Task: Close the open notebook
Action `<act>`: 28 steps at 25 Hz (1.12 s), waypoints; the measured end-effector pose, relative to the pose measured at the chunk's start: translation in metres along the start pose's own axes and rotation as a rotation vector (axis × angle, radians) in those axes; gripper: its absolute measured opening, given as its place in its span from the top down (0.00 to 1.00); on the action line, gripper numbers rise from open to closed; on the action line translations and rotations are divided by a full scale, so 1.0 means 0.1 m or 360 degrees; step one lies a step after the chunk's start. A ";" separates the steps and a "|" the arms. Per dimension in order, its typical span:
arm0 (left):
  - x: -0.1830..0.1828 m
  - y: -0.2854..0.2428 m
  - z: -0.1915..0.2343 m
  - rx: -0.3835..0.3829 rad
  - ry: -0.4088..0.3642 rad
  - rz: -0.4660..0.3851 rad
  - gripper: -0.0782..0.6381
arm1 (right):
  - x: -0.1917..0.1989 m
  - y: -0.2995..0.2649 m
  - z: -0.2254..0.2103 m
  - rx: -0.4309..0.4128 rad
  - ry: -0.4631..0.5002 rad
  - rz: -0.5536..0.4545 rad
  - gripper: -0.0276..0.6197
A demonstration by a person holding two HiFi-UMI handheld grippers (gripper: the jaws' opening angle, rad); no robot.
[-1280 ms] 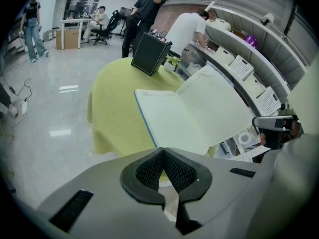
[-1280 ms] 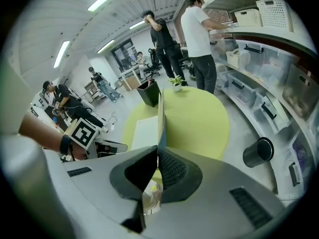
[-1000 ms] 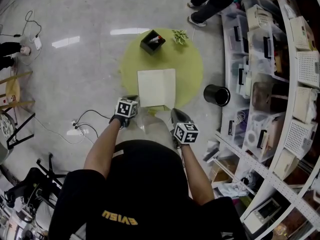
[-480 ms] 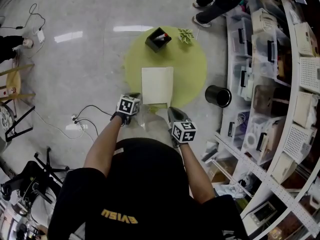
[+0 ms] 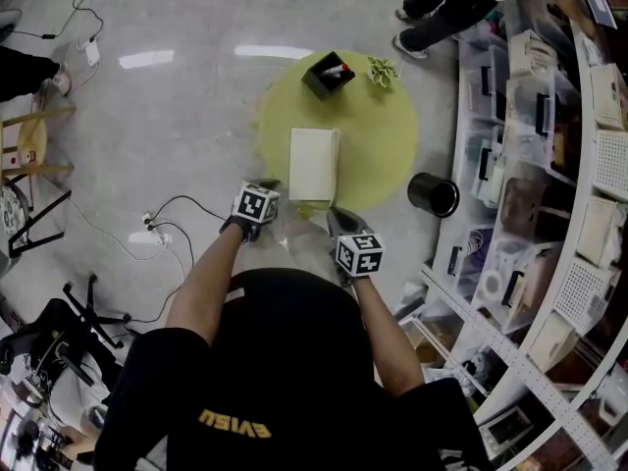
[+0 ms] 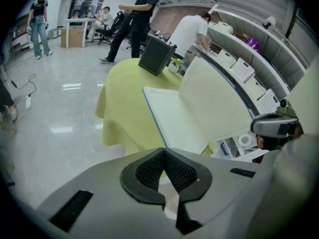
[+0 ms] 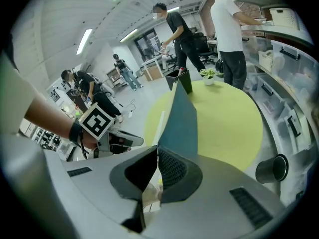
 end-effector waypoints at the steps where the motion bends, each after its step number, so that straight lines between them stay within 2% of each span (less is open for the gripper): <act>1: 0.02 0.01 0.00 -0.0002 0.0005 0.0000 0.87 | 0.00 -0.02 0.02 -0.0011 0.0009 0.0006 0.94; 11: 0.18 0.14 0.08 -0.0026 0.0029 0.0027 0.87 | 0.01 -0.18 0.14 -0.0083 0.0094 0.0068 0.94; 28: 0.36 0.33 0.20 -0.0071 0.0149 -0.0040 0.87 | 0.05 -0.50 0.33 -0.0176 0.0231 0.0186 0.94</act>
Point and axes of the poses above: the fingertips, and each gripper's own axes: y backward along the fingers, z to its left, x out of its underside, the point moved 8 cm from there along y, backward along the fingers, and after that the axes turned 6 degrees about x, right-handed, at the moved point
